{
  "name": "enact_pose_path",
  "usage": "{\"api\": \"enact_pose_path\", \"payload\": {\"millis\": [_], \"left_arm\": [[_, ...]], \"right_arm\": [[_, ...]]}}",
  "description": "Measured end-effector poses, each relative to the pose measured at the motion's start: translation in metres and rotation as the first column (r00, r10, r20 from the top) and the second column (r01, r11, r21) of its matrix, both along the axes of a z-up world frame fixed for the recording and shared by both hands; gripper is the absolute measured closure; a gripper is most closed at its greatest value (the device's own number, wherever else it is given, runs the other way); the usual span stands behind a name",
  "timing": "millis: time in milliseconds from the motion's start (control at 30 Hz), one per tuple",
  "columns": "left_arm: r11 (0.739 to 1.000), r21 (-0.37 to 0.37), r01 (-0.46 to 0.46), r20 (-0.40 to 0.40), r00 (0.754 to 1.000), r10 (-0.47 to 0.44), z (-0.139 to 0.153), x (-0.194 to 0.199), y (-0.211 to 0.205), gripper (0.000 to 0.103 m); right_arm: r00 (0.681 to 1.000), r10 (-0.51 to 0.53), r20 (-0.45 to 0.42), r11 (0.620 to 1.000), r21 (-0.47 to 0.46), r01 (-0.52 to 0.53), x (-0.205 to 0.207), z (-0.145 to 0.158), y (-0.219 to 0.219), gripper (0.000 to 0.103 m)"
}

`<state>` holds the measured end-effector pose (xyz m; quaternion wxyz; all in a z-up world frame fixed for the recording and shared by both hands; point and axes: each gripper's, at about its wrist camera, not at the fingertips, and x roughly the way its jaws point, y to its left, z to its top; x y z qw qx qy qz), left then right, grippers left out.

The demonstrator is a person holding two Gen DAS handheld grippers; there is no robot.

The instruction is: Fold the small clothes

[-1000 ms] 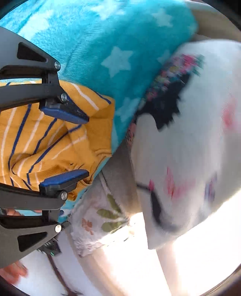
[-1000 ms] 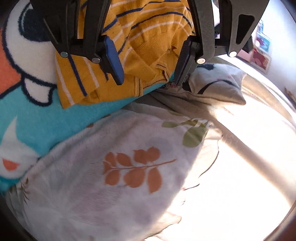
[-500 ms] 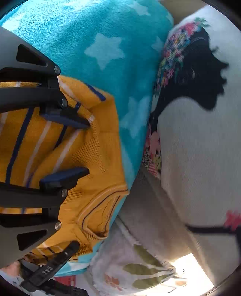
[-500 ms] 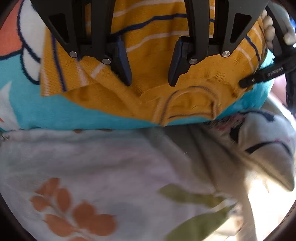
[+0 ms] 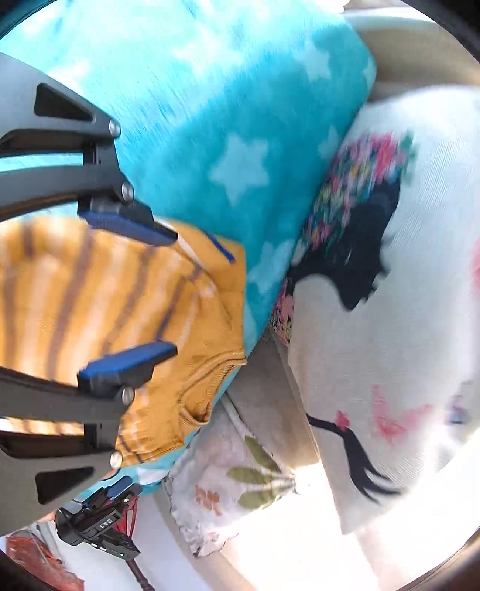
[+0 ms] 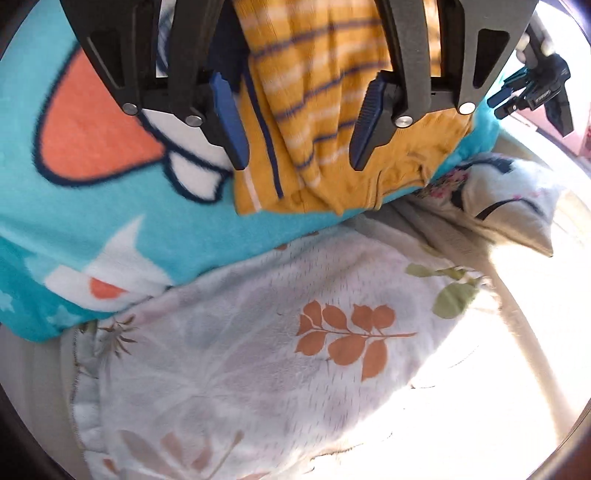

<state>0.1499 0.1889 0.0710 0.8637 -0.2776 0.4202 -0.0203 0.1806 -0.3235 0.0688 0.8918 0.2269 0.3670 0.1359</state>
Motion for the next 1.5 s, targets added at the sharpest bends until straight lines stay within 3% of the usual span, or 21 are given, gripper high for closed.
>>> {"api": "enact_pose_path", "payload": {"millis": [100, 267, 467, 667, 767, 800, 833, 867, 900, 933, 1100, 1267, 1433, 1500], "left_arm": [[0.999, -0.032, 0.001, -0.001, 1.000, -0.001, -0.003, -0.033, 0.014, 0.038], [0.993, -0.104, 0.046, -0.007, 0.999, -0.047, -0.022, -0.068, 0.016, 0.033], [0.982, -0.133, 0.136, -0.010, 0.990, -0.138, -0.048, -0.067, -0.014, 0.022], [0.979, -0.077, 0.187, 0.030, 0.982, -0.185, -0.054, -0.051, -0.049, 0.009], [0.986, 0.040, 0.161, 0.017, 0.987, -0.162, -0.052, -0.049, -0.070, 0.004], [0.984, 0.095, 0.150, 0.001, 0.989, -0.151, -0.051, -0.049, -0.077, 0.007], [0.981, 0.129, 0.144, -0.019, 0.990, -0.143, -0.049, -0.050, -0.080, 0.029], [0.979, 0.122, 0.166, -0.039, 0.986, -0.162, -0.048, -0.049, -0.080, 0.044], [0.979, 0.067, 0.193, -0.058, 0.980, -0.189, -0.046, -0.047, -0.078, 0.067], [0.982, 0.032, 0.188, -0.068, 0.980, -0.185, -0.043, -0.047, -0.073, 0.071], [0.976, 0.035, 0.216, -0.073, 0.974, -0.213, -0.020, -0.072, -0.074, 0.075], [0.970, 0.040, 0.242, -0.081, 0.968, -0.238, -0.013, -0.122, -0.076, 0.075], [0.978, -0.019, 0.209, -0.109, 0.972, -0.210, -0.046, -0.164, -0.057, 0.065], [0.979, -0.094, 0.182, -0.090, 0.978, -0.190, -0.052, -0.176, -0.038, 0.064]], "right_arm": [[0.999, 0.042, -0.018, 0.998, 0.055, -0.041, -0.032, -0.003, -0.018, 0.031], [0.994, 0.074, -0.078, 0.993, 0.100, -0.066, -0.066, -0.027, -0.018, 0.029], [0.990, 0.097, -0.103, 0.985, 0.155, -0.080, -0.078, -0.053, -0.010, 0.027], [0.989, 0.140, -0.053, 0.974, 0.185, -0.128, -0.060, -0.063, 0.015, 0.022], [0.989, 0.146, -0.010, 0.975, 0.173, -0.142, -0.053, -0.066, 0.032, 0.023], [0.988, 0.152, -0.008, 0.977, 0.152, -0.149, -0.052, -0.066, 0.037, 0.033], [0.986, 0.164, -0.025, 0.976, 0.149, -0.158, -0.050, -0.067, 0.041, 0.043], [0.982, 0.181, -0.054, 0.972, 0.165, -0.170, -0.046, -0.069, 0.042, 0.065], [0.976, 0.201, -0.078, 0.962, 0.202, -0.182, -0.043, -0.072, 0.041, 0.068], [0.976, 0.203, -0.084, 0.957, 0.230, -0.180, -0.043, -0.074, 0.037, 0.070], [0.966, 0.250, -0.061, 0.916, 0.339, -0.216, -0.063, -0.063, 0.026, 0.077], [0.949, 0.313, -0.023, 0.902, 0.321, -0.290, -0.108, -0.048, 0.025, 0.077], [0.964, 0.255, -0.077, 0.958, 0.155, -0.241, -0.152, -0.066, 0.017, 0.065], [0.973, 0.212, -0.088, 0.967, 0.163, -0.196, -0.162, -0.072, 0.001, 0.064]]}}
